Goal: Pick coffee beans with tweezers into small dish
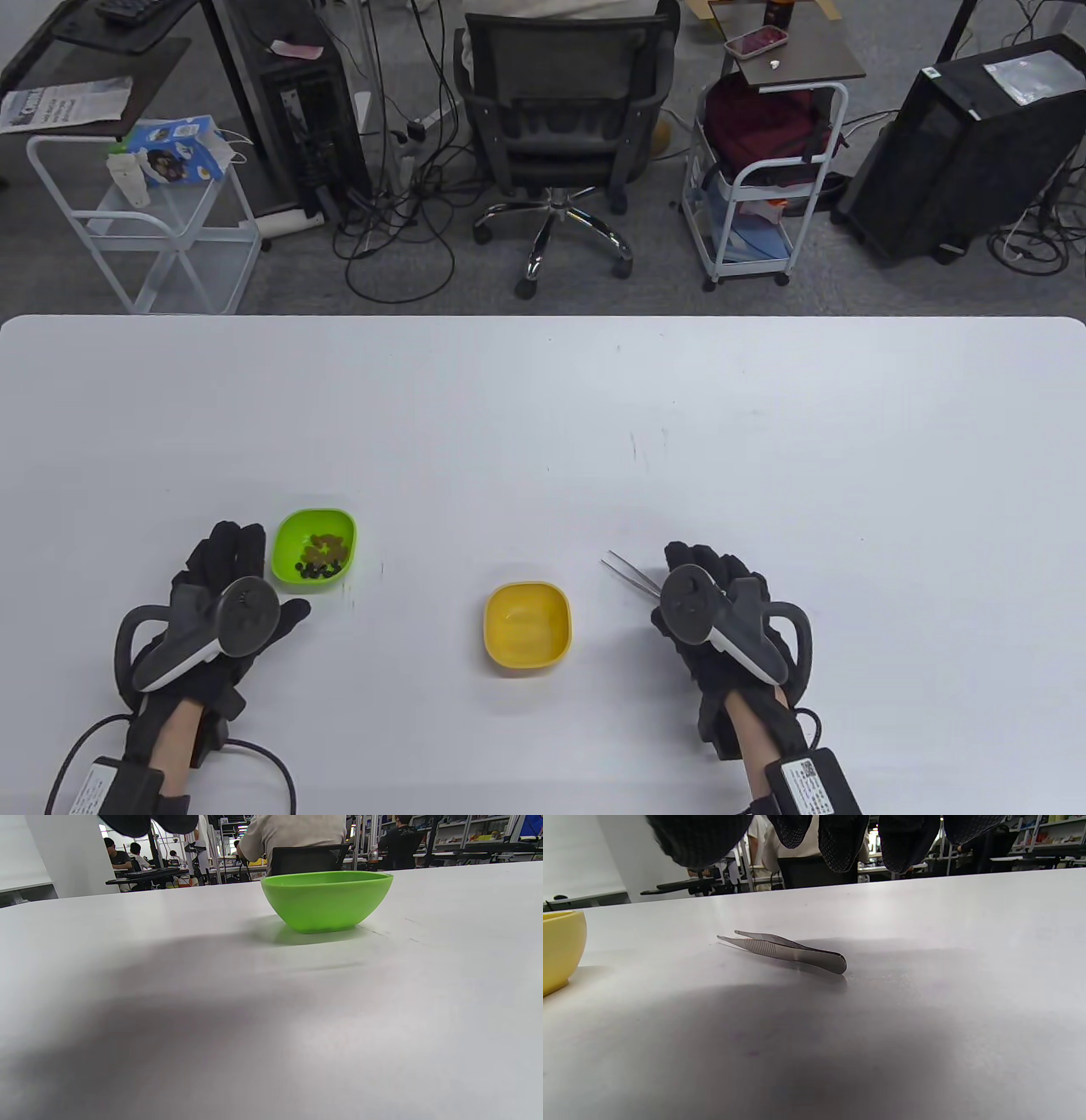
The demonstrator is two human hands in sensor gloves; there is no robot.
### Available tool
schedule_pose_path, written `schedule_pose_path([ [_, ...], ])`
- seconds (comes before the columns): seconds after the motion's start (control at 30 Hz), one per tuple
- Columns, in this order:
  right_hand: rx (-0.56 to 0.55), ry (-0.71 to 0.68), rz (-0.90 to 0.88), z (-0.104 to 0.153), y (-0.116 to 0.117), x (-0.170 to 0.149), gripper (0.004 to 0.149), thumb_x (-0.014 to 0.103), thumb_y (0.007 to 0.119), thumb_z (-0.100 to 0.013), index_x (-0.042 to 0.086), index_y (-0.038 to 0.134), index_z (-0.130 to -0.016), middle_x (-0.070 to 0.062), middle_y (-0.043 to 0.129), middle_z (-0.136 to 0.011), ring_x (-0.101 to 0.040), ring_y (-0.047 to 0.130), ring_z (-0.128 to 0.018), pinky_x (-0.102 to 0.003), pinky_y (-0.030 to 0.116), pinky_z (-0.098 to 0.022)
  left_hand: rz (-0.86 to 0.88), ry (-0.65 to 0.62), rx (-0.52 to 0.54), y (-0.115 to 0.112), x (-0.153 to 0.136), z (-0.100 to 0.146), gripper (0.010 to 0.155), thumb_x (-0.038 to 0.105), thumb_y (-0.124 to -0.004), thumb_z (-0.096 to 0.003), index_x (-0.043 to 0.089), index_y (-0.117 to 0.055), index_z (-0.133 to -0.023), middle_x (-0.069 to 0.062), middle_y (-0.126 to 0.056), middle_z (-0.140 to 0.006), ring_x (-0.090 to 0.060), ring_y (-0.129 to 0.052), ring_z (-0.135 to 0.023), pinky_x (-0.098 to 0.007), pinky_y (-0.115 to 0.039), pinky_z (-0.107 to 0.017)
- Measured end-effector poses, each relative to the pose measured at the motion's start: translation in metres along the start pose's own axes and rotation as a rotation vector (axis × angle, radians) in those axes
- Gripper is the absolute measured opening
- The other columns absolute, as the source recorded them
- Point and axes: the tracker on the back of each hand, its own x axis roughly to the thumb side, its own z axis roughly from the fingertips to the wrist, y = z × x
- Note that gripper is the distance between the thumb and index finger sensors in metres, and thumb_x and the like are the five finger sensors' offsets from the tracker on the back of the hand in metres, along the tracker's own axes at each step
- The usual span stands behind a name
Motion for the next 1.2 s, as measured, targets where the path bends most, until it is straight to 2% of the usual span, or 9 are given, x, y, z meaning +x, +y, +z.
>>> schedule_pose_path([
  [0.2, 0.076, 0.034, 0.067, -0.018, 0.000, 0.015, 0.072, 0.044, 0.068, -0.046, 0.022, 0.045, -0.110, -0.012, 0.056, -0.118, -0.054, 0.061, -0.103, -0.067, 0.051, -0.075, 0.000, -0.001, -0.001, 0.000, 0.001, -0.001, 0.100, 0.061, -0.051, -0.0522, -0.005, -0.019, -0.120, -0.040, -0.023, -0.125, -0.064, -0.048, -0.113, -0.073, -0.053, -0.077],
  [0.33, 0.140, 0.066, 0.130, -0.030, 0.006, 0.023, 0.073, 0.044, 0.072, -0.044, 0.021, 0.048, -0.109, -0.011, 0.060, -0.116, -0.052, 0.065, -0.102, -0.066, 0.053, -0.075, -0.004, -0.004, -0.001, 0.001, 0.001, -0.001, 0.100, 0.061, -0.051, -0.0522, -0.005, -0.019, -0.120, -0.041, -0.023, -0.125, -0.064, -0.048, -0.113, -0.073, -0.053, -0.077],
  [0.53, 0.171, 0.088, 0.204, -0.046, 0.018, 0.033, 0.072, 0.044, 0.074, -0.043, 0.021, 0.052, -0.108, -0.011, 0.067, -0.113, -0.047, 0.072, -0.099, -0.064, 0.056, -0.075, -0.021, -0.028, 0.014, 0.001, 0.005, -0.001, 0.100, 0.061, -0.051, -0.0520, -0.005, -0.020, -0.120, -0.041, -0.024, -0.125, -0.065, -0.049, -0.112, -0.073, -0.054, -0.076],
  [0.6, 0.173, 0.101, 0.181, -0.051, 0.022, 0.033, 0.071, 0.042, 0.074, -0.043, 0.020, 0.054, -0.107, -0.012, 0.068, -0.110, -0.045, 0.075, -0.096, -0.063, 0.057, -0.075, -0.024, -0.030, 0.016, 0.003, 0.007, 0.000, 0.100, 0.061, -0.051, -0.0519, -0.005, -0.019, -0.120, -0.041, -0.024, -0.125, -0.065, -0.049, -0.112, -0.073, -0.054, -0.076],
  [0.77, 0.146, 0.117, 0.271, -0.057, 0.027, 0.037, 0.067, 0.041, 0.076, -0.042, 0.020, 0.058, -0.103, -0.007, 0.073, -0.103, -0.037, 0.082, -0.089, -0.062, 0.059, -0.075, -0.027, -0.031, 0.025, 0.003, 0.007, 0.000, 0.100, 0.061, -0.052, -0.0519, -0.005, -0.020, -0.120, -0.041, -0.024, -0.125, -0.065, -0.049, -0.112, -0.073, -0.054, -0.076],
  [0.9, 0.135, 0.142, 0.280, -0.063, 0.029, 0.039, 0.060, 0.039, 0.075, -0.041, 0.020, 0.063, -0.096, -0.008, 0.076, -0.095, -0.035, 0.084, -0.081, -0.063, 0.060, -0.074, -0.038, -0.034, 0.017, 0.004, 0.007, 0.001, 0.100, 0.062, -0.052, -0.0517, -0.004, -0.021, -0.121, -0.041, -0.024, -0.125, -0.065, -0.050, -0.112, -0.073, -0.054, -0.076],
  [1.2, 0.128, 0.161, 0.363, -0.068, 0.029, 0.047, 0.052, 0.038, 0.075, -0.040, 0.023, 0.069, -0.089, -0.004, 0.084, -0.086, -0.031, 0.091, -0.073, -0.062, 0.064, -0.072, -0.039, -0.040, 0.033, 0.006, 0.008, 0.003, 0.100, 0.062, -0.053, -0.0515, -0.004, -0.022, -0.121, -0.041, -0.024, -0.125, -0.064, -0.050, -0.112, -0.073, -0.054, -0.076],
])
